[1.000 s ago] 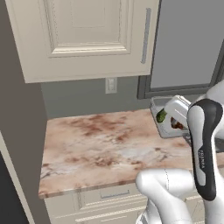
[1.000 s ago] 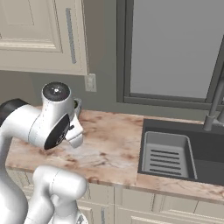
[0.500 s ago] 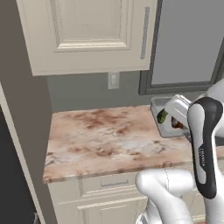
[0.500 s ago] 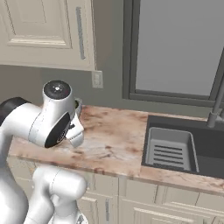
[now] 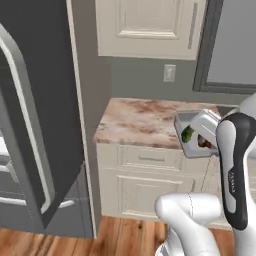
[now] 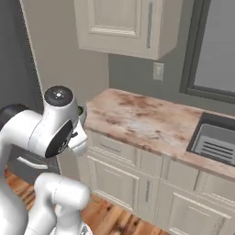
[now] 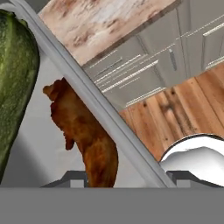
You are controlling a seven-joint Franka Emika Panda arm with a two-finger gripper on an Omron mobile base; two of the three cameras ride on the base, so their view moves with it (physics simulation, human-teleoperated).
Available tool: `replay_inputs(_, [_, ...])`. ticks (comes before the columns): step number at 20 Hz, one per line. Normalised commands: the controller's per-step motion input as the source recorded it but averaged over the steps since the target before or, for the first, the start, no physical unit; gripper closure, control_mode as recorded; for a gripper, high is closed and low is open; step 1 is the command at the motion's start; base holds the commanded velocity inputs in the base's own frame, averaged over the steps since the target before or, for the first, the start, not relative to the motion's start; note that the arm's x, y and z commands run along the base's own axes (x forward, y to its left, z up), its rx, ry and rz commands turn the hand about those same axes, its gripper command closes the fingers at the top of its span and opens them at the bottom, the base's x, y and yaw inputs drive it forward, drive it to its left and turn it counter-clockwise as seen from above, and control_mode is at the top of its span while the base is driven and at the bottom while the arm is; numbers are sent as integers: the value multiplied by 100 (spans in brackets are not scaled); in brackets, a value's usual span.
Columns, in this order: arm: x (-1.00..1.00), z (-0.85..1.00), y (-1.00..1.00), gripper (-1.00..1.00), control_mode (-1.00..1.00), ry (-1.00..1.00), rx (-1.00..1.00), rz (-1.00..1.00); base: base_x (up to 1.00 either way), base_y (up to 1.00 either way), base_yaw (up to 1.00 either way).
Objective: Place the tupperware on the second highest shelf of the fridge. Make space for the tupperware among the existing items by rearranging them on the shelves if needed. Close the fridge door when finished.
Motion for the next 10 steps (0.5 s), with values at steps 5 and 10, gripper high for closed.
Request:
replay_inputs(5, [0,0,0,100,100,0,0,0,-85,-5,68])
replay_inputs(10, [0,0,0,100,100,0,0,0,-29,20,73])
